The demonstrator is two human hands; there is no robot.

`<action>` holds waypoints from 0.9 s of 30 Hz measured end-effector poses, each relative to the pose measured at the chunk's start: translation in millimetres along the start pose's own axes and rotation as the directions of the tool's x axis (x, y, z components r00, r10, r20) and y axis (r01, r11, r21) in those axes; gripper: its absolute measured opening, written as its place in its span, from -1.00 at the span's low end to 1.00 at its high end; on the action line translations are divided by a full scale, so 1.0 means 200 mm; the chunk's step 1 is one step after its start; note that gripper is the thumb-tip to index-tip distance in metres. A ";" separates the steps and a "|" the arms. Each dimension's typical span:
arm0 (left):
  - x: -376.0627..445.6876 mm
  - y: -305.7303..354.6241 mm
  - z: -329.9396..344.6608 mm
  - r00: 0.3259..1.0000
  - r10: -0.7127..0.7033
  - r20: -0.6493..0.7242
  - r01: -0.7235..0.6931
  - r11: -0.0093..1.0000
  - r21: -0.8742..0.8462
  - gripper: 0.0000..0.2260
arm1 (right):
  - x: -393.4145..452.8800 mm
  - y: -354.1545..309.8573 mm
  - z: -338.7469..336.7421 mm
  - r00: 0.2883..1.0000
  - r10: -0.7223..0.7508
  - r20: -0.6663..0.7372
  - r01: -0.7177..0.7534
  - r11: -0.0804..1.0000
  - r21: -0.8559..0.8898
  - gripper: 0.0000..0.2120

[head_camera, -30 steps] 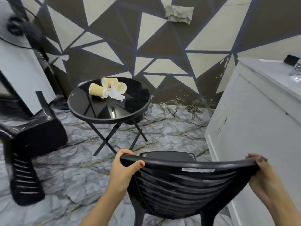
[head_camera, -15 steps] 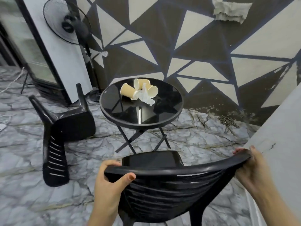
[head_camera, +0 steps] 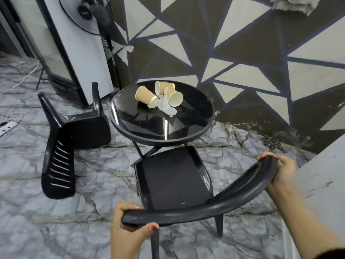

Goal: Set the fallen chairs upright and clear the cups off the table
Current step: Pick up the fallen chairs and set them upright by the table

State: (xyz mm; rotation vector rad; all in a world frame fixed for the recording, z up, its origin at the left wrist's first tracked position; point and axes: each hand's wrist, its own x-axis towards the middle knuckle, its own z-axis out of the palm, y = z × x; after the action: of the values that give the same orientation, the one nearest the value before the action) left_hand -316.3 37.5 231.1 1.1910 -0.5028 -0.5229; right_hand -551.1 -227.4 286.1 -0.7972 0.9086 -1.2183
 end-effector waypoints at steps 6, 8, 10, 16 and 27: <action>-0.01 -0.16 0.17 0.997 -0.078 0.000 0.078 0.997 0.020 -0.30 | 0.19 0.01 -0.15 0.993 0.111 -0.038 -0.111 0.994 -0.002 -0.70; 0.00 -0.18 0.27 0.994 -0.100 0.031 0.100 0.995 0.021 -0.45 | 0.25 -0.01 -0.22 0.980 0.182 -0.076 -0.187 0.981 -0.058 -0.57; 0.03 -0.18 0.33 0.994 -0.099 0.043 0.098 0.995 0.022 -0.55 | 0.29 -0.03 -0.25 0.975 0.204 -0.091 -0.214 0.970 -0.119 -0.63; 0.08 -0.15 0.32 0.996 -0.069 0.050 0.069 0.998 -0.002 -0.66 | 0.35 0.00 -0.27 0.977 0.211 0.006 -0.210 0.975 -0.071 -0.76; -0.08 -0.19 0.43 0.991 -0.130 -0.014 0.131 0.991 0.018 -0.23 | 0.41 -0.08 -0.38 0.978 0.207 0.022 -0.196 0.949 -0.249 -0.65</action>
State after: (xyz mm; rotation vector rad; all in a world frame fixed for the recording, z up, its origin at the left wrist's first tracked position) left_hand -386.5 -25.4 217.4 1.2499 -0.4212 -0.6232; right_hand -617.0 -313.4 254.9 -0.9018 1.0881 -0.9149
